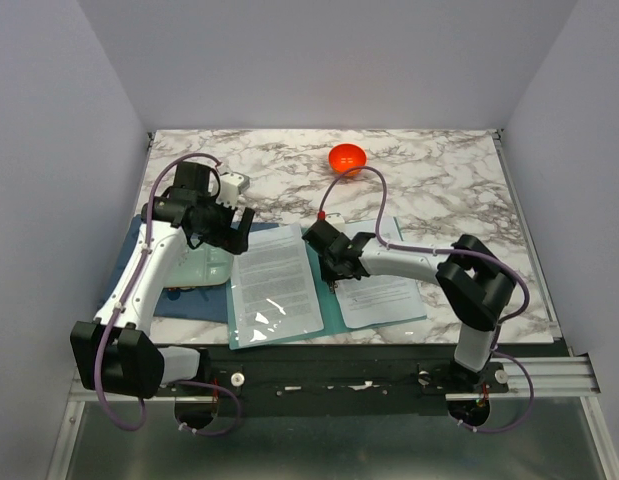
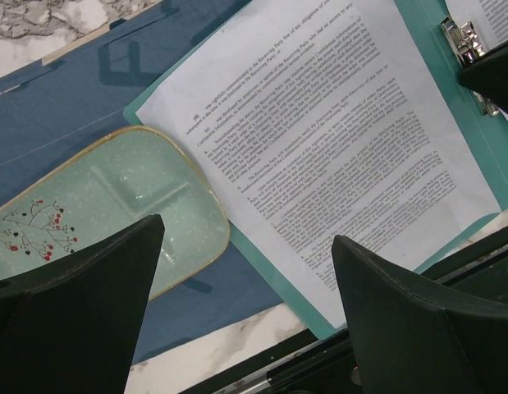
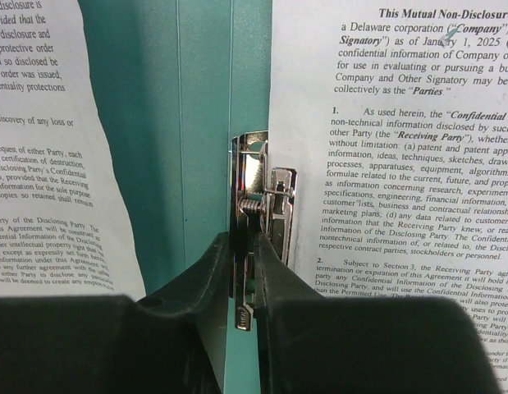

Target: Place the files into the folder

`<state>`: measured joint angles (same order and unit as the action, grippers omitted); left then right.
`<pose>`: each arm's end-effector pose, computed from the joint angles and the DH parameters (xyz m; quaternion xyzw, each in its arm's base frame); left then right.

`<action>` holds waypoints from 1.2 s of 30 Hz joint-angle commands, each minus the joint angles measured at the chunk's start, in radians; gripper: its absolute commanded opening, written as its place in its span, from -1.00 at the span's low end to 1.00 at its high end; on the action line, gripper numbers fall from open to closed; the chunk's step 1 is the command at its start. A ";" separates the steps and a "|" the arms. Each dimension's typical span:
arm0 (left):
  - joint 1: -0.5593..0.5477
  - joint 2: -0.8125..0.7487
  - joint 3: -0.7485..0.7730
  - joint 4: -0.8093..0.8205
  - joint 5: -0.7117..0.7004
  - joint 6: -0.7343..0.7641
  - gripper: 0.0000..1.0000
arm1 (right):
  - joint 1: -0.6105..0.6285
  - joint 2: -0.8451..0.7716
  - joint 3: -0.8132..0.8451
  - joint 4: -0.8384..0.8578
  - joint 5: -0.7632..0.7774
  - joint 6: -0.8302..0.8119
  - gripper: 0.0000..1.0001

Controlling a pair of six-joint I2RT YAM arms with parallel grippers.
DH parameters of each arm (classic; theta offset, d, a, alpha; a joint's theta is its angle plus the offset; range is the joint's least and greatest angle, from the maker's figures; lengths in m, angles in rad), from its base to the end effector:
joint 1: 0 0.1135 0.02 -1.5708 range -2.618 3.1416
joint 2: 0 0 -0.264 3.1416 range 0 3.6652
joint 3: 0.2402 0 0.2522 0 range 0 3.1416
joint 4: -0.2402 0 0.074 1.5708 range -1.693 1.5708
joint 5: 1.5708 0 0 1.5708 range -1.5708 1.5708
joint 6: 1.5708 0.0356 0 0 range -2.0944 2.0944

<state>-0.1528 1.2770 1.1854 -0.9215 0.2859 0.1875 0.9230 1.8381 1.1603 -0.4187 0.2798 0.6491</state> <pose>0.2458 -0.0480 0.3118 0.1998 0.9312 -0.1322 0.2748 0.2297 0.2872 0.1650 -0.0989 0.9580 0.0688 0.2603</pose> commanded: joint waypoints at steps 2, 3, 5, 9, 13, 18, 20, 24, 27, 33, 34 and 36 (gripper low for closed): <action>0.036 -0.036 -0.041 -0.013 0.033 0.038 0.97 | 0.008 0.090 0.050 -0.069 0.024 -0.005 -0.97; 0.044 -0.034 -0.053 -0.010 0.035 0.038 0.97 | 0.008 0.090 0.052 -0.090 0.033 0.009 -0.99; 0.051 -0.030 -0.064 -0.007 0.035 0.044 0.97 | 0.007 0.067 0.030 -0.101 0.055 0.021 -0.99; 0.076 -0.005 -0.082 -0.002 0.061 0.050 0.97 | 0.005 -0.019 -0.042 -0.101 0.099 0.073 -0.99; 0.081 0.018 -0.075 -0.004 0.099 0.035 0.97 | -0.003 -0.147 -0.114 -0.100 0.143 0.109 -0.99; 0.081 0.053 -0.050 -0.007 0.159 0.009 0.97 | -0.021 -0.272 -0.168 -0.095 0.151 0.129 -0.99; 0.081 0.064 -0.049 -0.005 0.193 0.001 0.97 | -0.026 -0.313 -0.180 -0.095 0.148 0.136 -0.99; 0.081 0.105 -0.064 0.010 0.240 -0.006 0.98 | -0.036 -0.365 -0.198 -0.074 0.131 0.167 -0.99; 0.081 0.128 -0.069 0.024 0.257 -0.005 0.98 | -0.050 -0.395 -0.206 -0.068 0.119 0.182 -0.99; 0.081 0.142 -0.067 0.064 0.231 -0.002 0.97 | -0.092 -0.457 -0.217 -0.055 0.082 0.190 -0.99; 0.081 0.143 -0.064 0.067 0.230 -0.003 0.98 | -0.104 -0.465 -0.220 -0.054 0.078 0.187 -0.99; 0.082 0.148 -0.064 0.067 0.251 -0.002 0.98 | -0.115 -0.482 -0.221 -0.048 0.062 0.185 -0.99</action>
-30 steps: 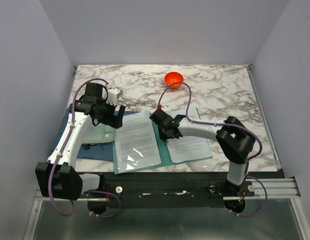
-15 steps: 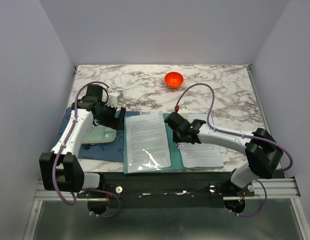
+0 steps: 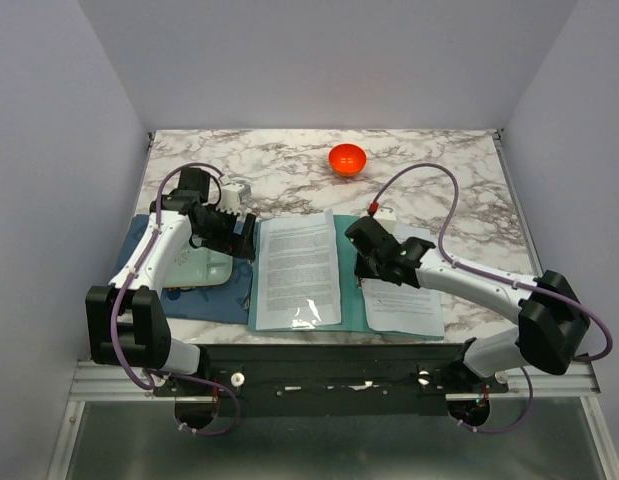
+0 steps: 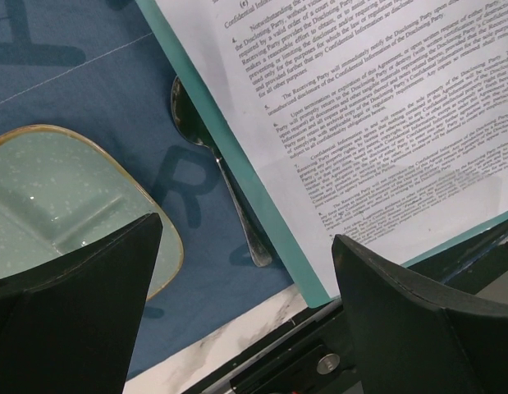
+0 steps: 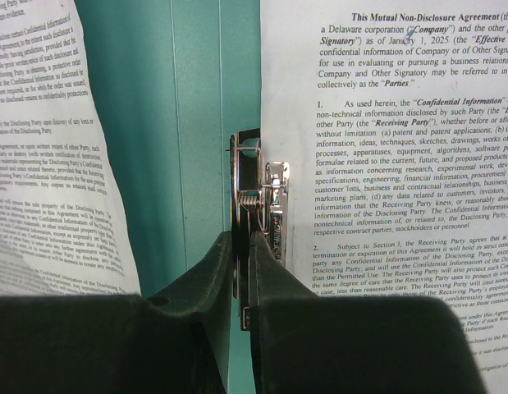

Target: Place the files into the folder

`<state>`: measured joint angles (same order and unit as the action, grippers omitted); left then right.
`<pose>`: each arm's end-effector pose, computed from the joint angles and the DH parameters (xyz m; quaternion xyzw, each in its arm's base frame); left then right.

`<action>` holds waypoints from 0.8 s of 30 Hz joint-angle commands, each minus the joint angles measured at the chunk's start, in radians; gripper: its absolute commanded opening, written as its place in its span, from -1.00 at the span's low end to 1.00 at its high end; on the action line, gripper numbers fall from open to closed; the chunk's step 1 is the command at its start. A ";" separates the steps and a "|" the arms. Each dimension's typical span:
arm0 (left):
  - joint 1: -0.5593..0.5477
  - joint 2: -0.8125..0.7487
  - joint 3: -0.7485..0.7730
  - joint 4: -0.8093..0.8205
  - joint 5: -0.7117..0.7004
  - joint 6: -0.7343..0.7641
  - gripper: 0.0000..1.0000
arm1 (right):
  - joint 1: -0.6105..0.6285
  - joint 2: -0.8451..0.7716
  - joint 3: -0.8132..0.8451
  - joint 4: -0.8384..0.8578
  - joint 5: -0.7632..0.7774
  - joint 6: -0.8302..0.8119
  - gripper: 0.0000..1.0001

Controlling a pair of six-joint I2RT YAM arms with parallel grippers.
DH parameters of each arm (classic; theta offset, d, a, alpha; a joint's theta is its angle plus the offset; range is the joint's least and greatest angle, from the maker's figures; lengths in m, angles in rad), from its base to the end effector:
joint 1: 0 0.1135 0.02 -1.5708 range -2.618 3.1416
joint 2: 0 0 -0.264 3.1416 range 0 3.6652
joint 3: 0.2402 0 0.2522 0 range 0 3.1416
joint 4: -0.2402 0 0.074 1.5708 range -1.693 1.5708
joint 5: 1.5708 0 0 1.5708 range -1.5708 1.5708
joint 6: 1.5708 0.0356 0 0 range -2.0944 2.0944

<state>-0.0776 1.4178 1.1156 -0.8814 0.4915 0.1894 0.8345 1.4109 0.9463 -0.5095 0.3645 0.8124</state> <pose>0.2692 -0.0378 0.2612 0.1731 0.9371 -0.2279 0.1997 0.2002 0.2020 0.2293 0.0429 0.9405 0.0943 0.3236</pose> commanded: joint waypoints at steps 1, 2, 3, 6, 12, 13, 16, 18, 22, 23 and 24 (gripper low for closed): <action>0.007 0.009 0.004 0.030 0.054 -0.005 0.98 | -0.035 -0.059 -0.010 0.046 -0.030 0.024 -0.99; 0.007 0.009 0.001 0.033 0.064 -0.005 0.97 | -0.040 -0.066 -0.012 0.049 -0.047 0.025 -0.99; 0.007 0.015 -0.003 0.042 0.068 -0.002 0.97 | -0.046 -0.070 -0.014 0.057 -0.056 0.030 -0.99; 0.007 0.042 -0.020 0.071 0.078 0.008 0.97 | -0.057 -0.092 -0.021 0.078 -0.088 0.036 -0.99; 0.018 0.131 0.016 0.079 0.202 -0.015 0.97 | -0.060 -0.109 -0.018 0.086 -0.110 0.041 -0.99; 0.022 0.139 0.021 0.079 0.223 -0.015 0.98 | -0.061 -0.110 -0.018 0.086 -0.111 0.042 -0.99; 0.024 0.158 0.024 0.090 0.275 -0.022 0.98 | -0.061 -0.118 -0.020 0.088 -0.114 0.042 -0.99; 0.025 0.174 0.032 0.082 0.275 -0.024 0.98 | -0.061 -0.119 -0.018 0.088 -0.118 0.041 -0.99; 0.025 0.178 0.039 0.065 0.321 -0.019 0.98 | -0.064 -0.107 -0.017 0.097 -0.128 0.039 -0.99; 0.025 0.178 0.041 0.061 0.340 -0.016 0.98 | -0.064 -0.099 -0.014 0.100 -0.133 0.039 -0.99; 0.025 0.176 0.041 0.049 0.354 -0.018 0.98 | -0.064 -0.089 -0.012 0.101 -0.134 0.041 -0.99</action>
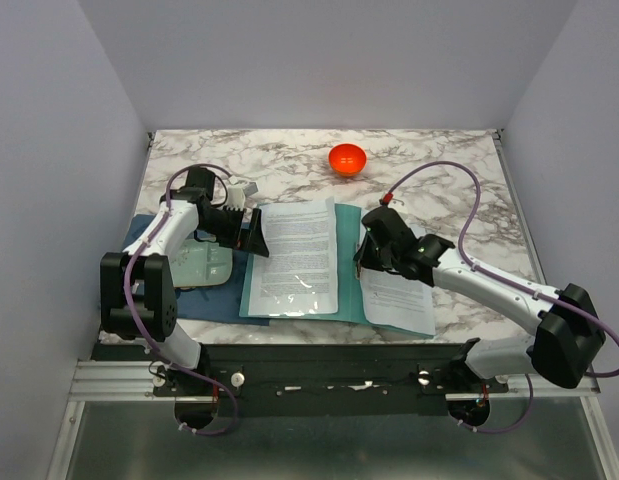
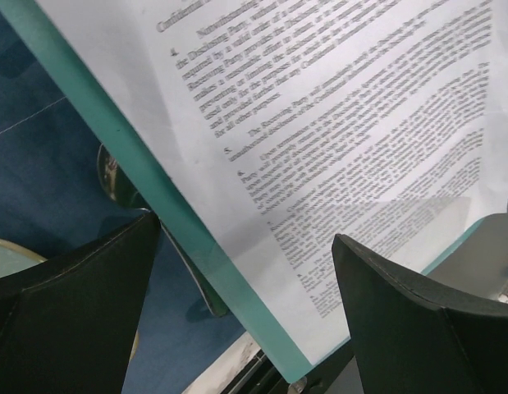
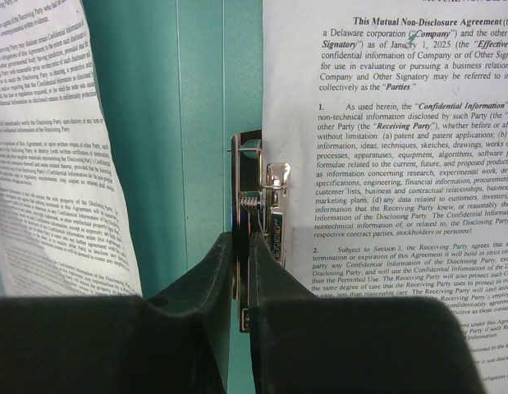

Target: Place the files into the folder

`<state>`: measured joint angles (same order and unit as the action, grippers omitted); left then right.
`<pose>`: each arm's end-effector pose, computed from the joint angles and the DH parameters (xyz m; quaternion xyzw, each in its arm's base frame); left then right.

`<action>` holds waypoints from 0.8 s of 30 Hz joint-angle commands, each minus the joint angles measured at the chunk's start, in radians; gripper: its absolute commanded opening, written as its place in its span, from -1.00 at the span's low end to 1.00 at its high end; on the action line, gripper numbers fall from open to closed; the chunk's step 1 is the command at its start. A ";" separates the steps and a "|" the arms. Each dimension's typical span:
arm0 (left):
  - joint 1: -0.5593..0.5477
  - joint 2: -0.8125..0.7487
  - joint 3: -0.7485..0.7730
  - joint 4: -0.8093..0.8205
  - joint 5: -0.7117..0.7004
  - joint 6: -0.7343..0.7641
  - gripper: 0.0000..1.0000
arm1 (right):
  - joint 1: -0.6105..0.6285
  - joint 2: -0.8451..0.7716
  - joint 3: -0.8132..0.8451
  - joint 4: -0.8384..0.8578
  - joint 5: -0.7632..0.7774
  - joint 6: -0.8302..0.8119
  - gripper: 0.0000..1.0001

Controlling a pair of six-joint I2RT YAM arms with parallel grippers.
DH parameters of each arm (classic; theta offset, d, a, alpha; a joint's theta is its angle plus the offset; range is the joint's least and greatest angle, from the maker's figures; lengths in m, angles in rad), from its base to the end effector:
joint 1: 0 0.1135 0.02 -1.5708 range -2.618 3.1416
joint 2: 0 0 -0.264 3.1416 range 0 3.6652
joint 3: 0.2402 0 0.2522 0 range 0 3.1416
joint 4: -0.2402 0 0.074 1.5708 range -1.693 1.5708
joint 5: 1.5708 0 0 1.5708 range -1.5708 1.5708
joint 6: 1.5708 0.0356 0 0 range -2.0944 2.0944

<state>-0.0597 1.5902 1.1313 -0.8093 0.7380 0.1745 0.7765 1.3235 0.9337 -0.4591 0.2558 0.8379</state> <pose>0.2992 -0.0419 0.2270 0.1617 0.9094 -0.3479 0.1608 0.2035 0.1873 0.2505 0.0735 0.9261 0.1705 0.3284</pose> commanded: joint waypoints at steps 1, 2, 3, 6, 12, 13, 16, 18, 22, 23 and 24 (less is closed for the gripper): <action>0.008 0.004 0.034 -0.030 0.135 -0.004 0.98 | -0.006 0.017 0.002 0.054 -0.027 0.015 -0.99; 0.008 0.002 0.039 -0.039 0.147 -0.003 0.98 | -0.006 0.028 0.002 0.060 -0.032 0.017 -0.99; 0.008 -0.001 0.042 -0.053 0.159 -0.001 0.97 | -0.006 0.035 0.001 0.069 -0.033 0.018 -0.99; 0.008 -0.010 0.050 -0.064 0.176 0.005 0.98 | -0.006 0.071 -0.004 0.088 -0.036 0.023 -0.99; 0.011 -0.032 0.042 -0.079 0.109 0.032 0.98 | -0.006 0.076 -0.010 0.097 -0.035 0.023 -0.99; 0.012 -0.032 0.038 -0.080 0.109 0.036 0.98 | -0.006 0.072 -0.009 0.099 -0.033 0.021 -0.99; 0.015 -0.032 0.036 -0.082 0.126 0.031 0.98 | -0.006 0.072 -0.001 0.097 -0.036 0.017 -0.99; 0.015 -0.030 0.042 -0.082 0.159 0.019 0.98 | -0.006 0.082 0.005 0.097 -0.046 0.015 -0.99; 0.015 -0.059 0.073 -0.085 0.216 -0.016 0.98 | -0.006 0.132 0.014 0.102 -0.069 0.013 -0.99; 0.015 -0.068 0.079 -0.085 0.222 -0.029 0.98 | -0.006 0.143 0.013 0.105 -0.078 0.013 -0.99; 0.015 -0.078 0.084 -0.085 0.225 -0.036 0.98 | -0.008 0.154 0.013 0.111 -0.081 0.012 -0.99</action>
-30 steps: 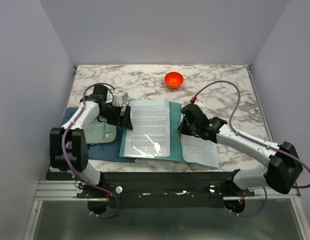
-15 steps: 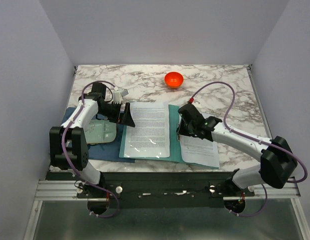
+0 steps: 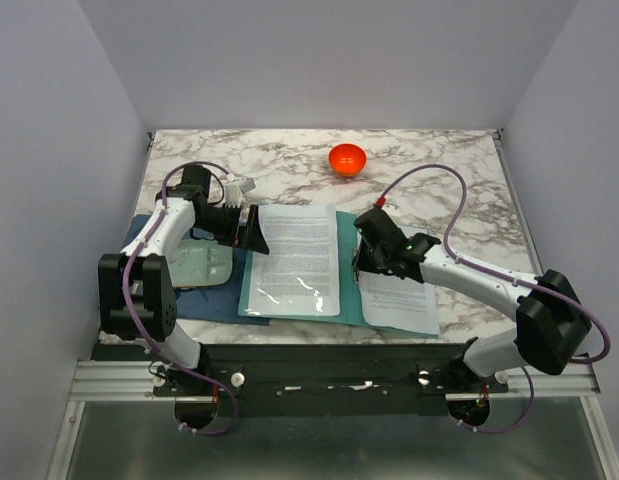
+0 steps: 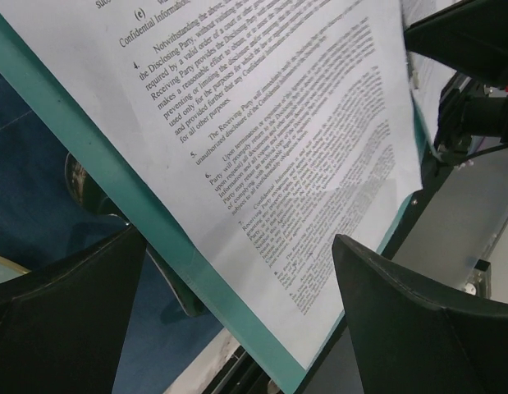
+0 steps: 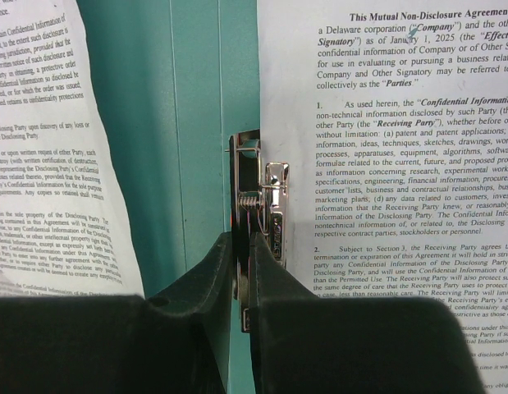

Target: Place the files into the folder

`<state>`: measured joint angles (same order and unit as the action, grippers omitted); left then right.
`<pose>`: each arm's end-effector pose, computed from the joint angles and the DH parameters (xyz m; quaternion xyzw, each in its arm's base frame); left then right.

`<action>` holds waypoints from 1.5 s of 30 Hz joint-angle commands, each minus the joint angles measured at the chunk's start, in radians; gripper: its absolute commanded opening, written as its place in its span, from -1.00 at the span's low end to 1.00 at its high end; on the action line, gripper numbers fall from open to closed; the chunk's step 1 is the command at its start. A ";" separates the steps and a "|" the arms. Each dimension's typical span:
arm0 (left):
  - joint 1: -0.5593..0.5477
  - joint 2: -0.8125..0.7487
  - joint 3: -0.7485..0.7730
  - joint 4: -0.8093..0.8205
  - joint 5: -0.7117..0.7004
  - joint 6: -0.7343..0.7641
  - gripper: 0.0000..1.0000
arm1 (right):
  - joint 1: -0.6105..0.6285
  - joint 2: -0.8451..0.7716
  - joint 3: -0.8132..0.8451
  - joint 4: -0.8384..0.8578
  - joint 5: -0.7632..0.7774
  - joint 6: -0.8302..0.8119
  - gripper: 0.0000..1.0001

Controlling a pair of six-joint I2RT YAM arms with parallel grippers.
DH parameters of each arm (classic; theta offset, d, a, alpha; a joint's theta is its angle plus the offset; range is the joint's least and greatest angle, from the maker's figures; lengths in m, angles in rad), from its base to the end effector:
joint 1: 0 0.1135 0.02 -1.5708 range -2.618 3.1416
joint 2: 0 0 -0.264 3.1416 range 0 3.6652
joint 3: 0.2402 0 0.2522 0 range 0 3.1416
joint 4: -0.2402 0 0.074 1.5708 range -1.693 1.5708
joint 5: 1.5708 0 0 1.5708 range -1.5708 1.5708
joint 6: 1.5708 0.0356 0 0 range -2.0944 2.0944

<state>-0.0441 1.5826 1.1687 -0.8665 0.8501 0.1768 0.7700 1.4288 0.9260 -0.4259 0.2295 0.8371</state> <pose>0.2980 -0.0399 0.2405 0.1587 0.8894 -0.3984 0.1586 0.2147 0.1969 0.2223 0.0677 0.9409 0.1502 0.2958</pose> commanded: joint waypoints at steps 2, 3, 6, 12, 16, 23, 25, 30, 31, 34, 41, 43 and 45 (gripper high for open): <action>0.000 -0.091 0.062 -0.031 0.127 -0.051 0.98 | 0.000 0.083 0.017 0.085 -0.065 0.013 -0.99; 0.000 -0.096 0.065 -0.035 0.127 -0.054 0.98 | -0.001 0.099 0.016 0.090 -0.067 0.014 -0.99; 0.000 -0.114 0.069 -0.039 0.127 -0.057 0.98 | 0.000 0.145 0.001 0.125 -0.094 0.022 -0.99; -0.005 -0.104 0.036 -0.019 0.156 -0.056 0.98 | 0.000 0.215 -0.015 0.191 -0.151 0.031 -0.99; -0.014 -0.081 0.051 -0.020 0.187 -0.068 0.98 | 0.000 0.274 0.003 0.233 -0.205 0.022 -0.99; -0.068 -0.084 0.115 -0.029 0.233 -0.105 0.98 | 0.000 0.390 0.083 0.282 -0.343 0.005 -0.51; -0.091 -0.085 0.141 -0.032 0.242 -0.125 0.98 | 0.000 0.395 0.099 0.280 -0.361 0.000 -0.25; -0.134 -0.093 0.189 -0.031 0.247 -0.171 0.98 | -0.005 0.375 0.120 0.280 -0.419 -0.032 0.22; -0.141 -0.099 0.201 -0.032 0.247 -0.174 0.98 | -0.008 0.366 0.119 0.283 -0.432 -0.041 0.32; -0.160 -0.108 0.212 -0.020 0.239 -0.207 0.98 | -0.026 0.302 0.100 0.312 -0.476 -0.058 0.47; -0.203 -0.102 0.210 0.014 0.227 -0.247 0.98 | -0.141 0.132 0.077 0.276 -0.496 -0.087 0.52; -0.220 -0.098 0.218 0.021 0.215 -0.258 0.98 | -0.181 0.075 0.036 0.262 -0.492 -0.090 0.49; -0.232 -0.093 0.226 0.024 0.205 -0.266 0.98 | -0.245 -0.013 0.004 0.205 -0.449 -0.095 0.47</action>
<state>-0.2489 1.4979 1.3632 -0.8593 1.0515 -0.0383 0.6109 1.5398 0.9920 -0.1307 -0.2447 0.7681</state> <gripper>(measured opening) 0.988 0.742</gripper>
